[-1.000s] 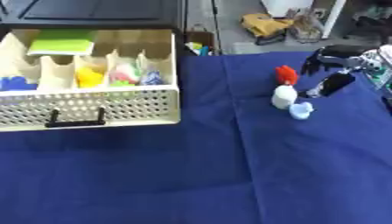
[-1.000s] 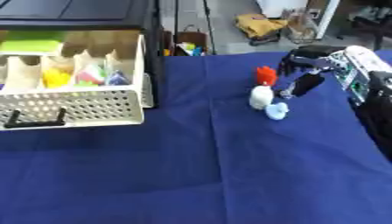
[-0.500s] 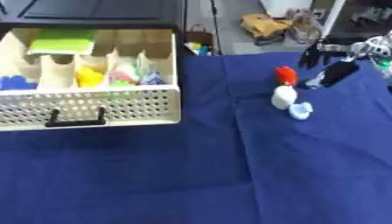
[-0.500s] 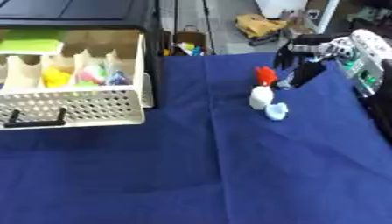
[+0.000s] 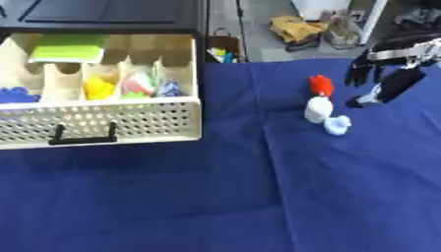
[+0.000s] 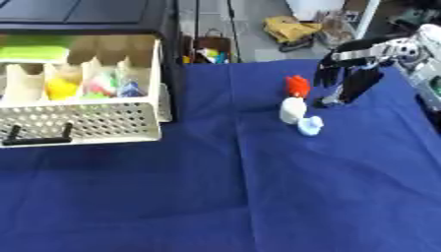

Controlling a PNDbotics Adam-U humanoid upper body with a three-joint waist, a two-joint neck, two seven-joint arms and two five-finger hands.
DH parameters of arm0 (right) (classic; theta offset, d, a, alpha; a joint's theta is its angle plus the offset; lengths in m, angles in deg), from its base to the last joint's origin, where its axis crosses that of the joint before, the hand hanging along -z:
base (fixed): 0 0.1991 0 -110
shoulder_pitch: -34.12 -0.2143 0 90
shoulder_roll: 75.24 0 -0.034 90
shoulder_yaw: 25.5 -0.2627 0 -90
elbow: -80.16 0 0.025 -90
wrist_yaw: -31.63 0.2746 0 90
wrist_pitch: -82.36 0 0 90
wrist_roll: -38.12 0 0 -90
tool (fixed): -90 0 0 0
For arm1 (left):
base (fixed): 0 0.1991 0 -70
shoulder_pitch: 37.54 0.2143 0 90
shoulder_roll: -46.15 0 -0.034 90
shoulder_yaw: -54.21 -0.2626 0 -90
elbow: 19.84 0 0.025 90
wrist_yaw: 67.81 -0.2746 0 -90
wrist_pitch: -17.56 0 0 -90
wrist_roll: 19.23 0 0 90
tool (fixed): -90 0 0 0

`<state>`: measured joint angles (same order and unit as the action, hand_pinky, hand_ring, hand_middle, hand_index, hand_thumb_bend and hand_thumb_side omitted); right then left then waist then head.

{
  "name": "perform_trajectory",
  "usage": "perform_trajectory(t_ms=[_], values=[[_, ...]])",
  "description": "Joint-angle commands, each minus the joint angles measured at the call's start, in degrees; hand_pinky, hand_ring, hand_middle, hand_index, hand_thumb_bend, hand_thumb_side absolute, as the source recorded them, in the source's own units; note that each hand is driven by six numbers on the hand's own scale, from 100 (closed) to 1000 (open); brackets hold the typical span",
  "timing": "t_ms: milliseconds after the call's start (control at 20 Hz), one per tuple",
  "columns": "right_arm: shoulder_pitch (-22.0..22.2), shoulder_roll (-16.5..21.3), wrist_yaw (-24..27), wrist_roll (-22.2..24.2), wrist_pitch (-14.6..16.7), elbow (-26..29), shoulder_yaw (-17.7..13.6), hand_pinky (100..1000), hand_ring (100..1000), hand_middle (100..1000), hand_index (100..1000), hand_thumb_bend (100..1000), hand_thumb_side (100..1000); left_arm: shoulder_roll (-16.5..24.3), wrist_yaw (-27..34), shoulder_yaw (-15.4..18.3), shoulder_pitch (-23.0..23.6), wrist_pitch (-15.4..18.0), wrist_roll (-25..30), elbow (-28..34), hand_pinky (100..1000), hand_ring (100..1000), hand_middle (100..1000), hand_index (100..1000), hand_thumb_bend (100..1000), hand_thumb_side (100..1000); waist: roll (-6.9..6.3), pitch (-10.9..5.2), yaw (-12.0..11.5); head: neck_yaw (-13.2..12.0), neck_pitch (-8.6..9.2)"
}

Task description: Pick up objects from table and place into drawer.

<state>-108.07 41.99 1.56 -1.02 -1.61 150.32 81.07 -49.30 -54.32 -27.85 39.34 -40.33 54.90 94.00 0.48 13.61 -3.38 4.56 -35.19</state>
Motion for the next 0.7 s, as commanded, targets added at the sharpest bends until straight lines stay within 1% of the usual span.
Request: perform_trajectory(t_ms=[50,300,350,400,650,700], values=[[-0.24,2.59,1.22,0.73,-0.75,2.56,-0.47,674,740,625,768,444,456,0.57,-0.02,0.13,-0.65,0.17,0.08,0.75,319,448,529,731,204,963,-0.06,-0.77,-0.05,0.25,0.55],[0.58,2.32,1.34,0.55,-1.4,3.11,0.06,674,742,624,767,449,447,0.5,0.12,0.11,-0.72,0.19,0.14,0.75,319,448,529,732,204,963,-0.13,-0.75,-0.24,0.41,0.73],[0.66,2.2,1.26,0.48,-1.45,3.05,0.14,674,743,624,767,461,435,0.48,0.15,0.11,-0.74,0.19,0.13,0.75,319,448,529,732,204,963,-0.14,-0.74,-0.26,0.45,0.77],[0.71,2.08,1.14,0.39,-1.46,3.01,0.2,674,743,624,767,449,446,0.47,0.17,0.11,-0.76,0.19,0.13,0.75,319,448,529,732,204,963,-0.15,-0.73,-0.27,0.47,0.81],[0.95,1.53,0.09,0.39,-1.23,2.0,0.88,677,753,632,771,444,432,0.4,0.2,0.09,-0.82,0.14,0.18,0.75,319,448,529,732,204,963,-0.13,-0.65,-0.29,0.6,0.96],[0.95,1.38,-0.15,0.41,-1.13,1.7,0.98,676,754,631,771,455,410,0.38,0.2,0.08,-0.83,0.13,0.2,0.75,319,448,529,732,204,963,-0.13,-0.64,-0.3,0.62,1.0]])
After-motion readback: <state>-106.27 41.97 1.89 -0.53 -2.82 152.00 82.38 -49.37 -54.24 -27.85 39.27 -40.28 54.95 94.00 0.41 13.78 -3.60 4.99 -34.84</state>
